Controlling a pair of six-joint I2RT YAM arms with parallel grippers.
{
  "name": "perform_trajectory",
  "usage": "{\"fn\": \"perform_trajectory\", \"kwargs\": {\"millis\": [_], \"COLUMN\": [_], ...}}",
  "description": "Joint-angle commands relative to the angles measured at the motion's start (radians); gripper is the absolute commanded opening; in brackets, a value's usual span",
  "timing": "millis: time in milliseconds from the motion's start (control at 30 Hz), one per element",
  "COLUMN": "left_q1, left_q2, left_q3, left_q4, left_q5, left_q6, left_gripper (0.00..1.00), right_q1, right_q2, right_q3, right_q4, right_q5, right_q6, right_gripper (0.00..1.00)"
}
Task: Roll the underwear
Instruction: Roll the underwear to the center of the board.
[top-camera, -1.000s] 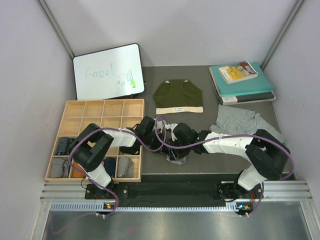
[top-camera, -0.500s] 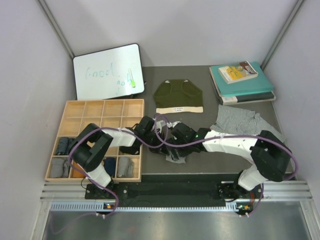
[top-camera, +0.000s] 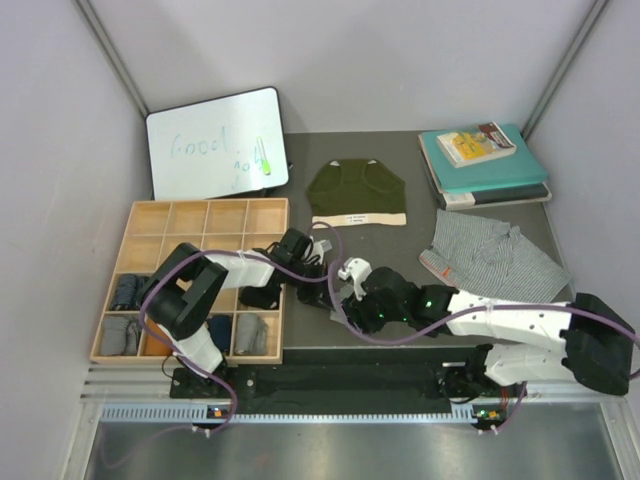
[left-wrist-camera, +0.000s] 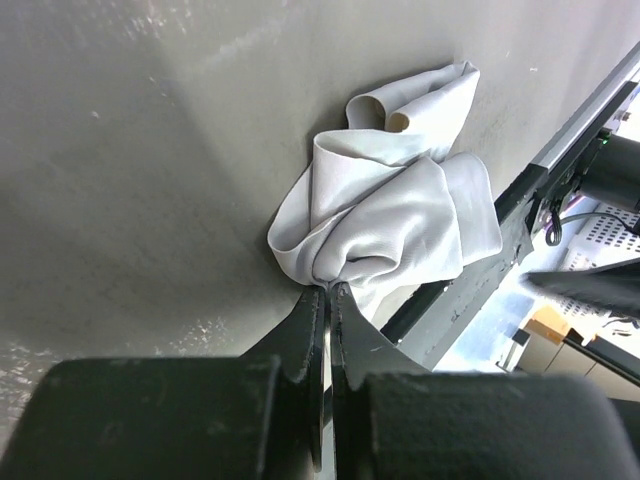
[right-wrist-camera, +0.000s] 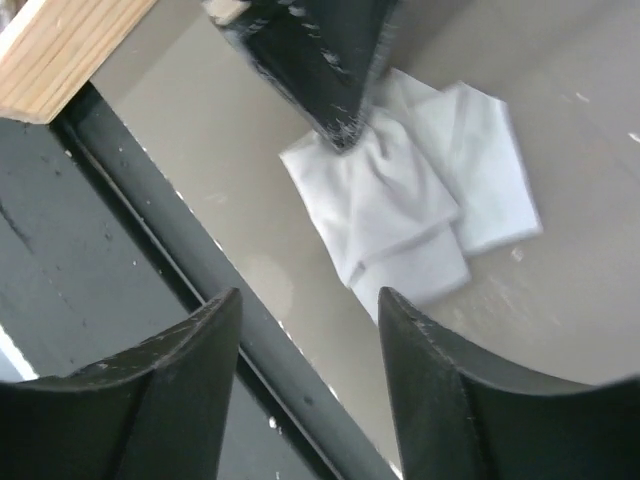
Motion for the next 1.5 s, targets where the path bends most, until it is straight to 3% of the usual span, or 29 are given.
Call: {"fn": "perform_trajectory", "kwargs": {"millis": [0, 433, 733, 967, 1067, 1100, 1167, 1467], "left_q1": [0.013, 0.014, 0.014, 0.014, 0.014, 0.014, 0.014, 0.014], "left_q2": [0.025, 0.038, 0.042, 0.044, 0.044, 0.045, 0.045, 0.004], "left_q3": [0.017, 0.041, 0.052, 0.052, 0.052, 0.052, 0.052, 0.047], "left_q4": [-0.093, -0.121, -0.127, -0.133, -0.13, -0.13, -0.133, -0.155], "left_q5": [-0.054, -0.038, -0.019, -0.007, 0.001, 0.001, -0.002, -0.063], "left_q6": [0.04, 0.058, 0.077, 0.091, 0.094, 0.094, 0.097, 0.117], "left_gripper": [0.0, 0.0, 0.0, 0.0, 0.0, 0.0, 0.0, 0.0], "right_q1": [0.057, 0.088, 0.088, 0.09, 0.09, 0.088, 0.088, 0.041], "right_q2": [0.084, 0.205, 0.286, 0.4, 0.434, 0.442, 0.455, 0.459], "right_q3": [0.016, 0.015, 0.027, 0.074, 0.091, 0.096, 0.114, 0.22], "right_q4": [0.133, 0.173, 0.144, 0.073, 0.053, 0.05, 0.021, -0.126], "right_q5": [-0.022, 0.081, 0.144, 0.21, 0.198, 0.183, 0.13, -0.23], "right_q6": [-0.106, -0.178, -0.179, -0.14, -0.126, -0.127, -0.129, -0.104], "right_gripper": [0.54, 0.63, 0.61, 0.41, 0.26, 0.14, 0.03, 0.0]}}
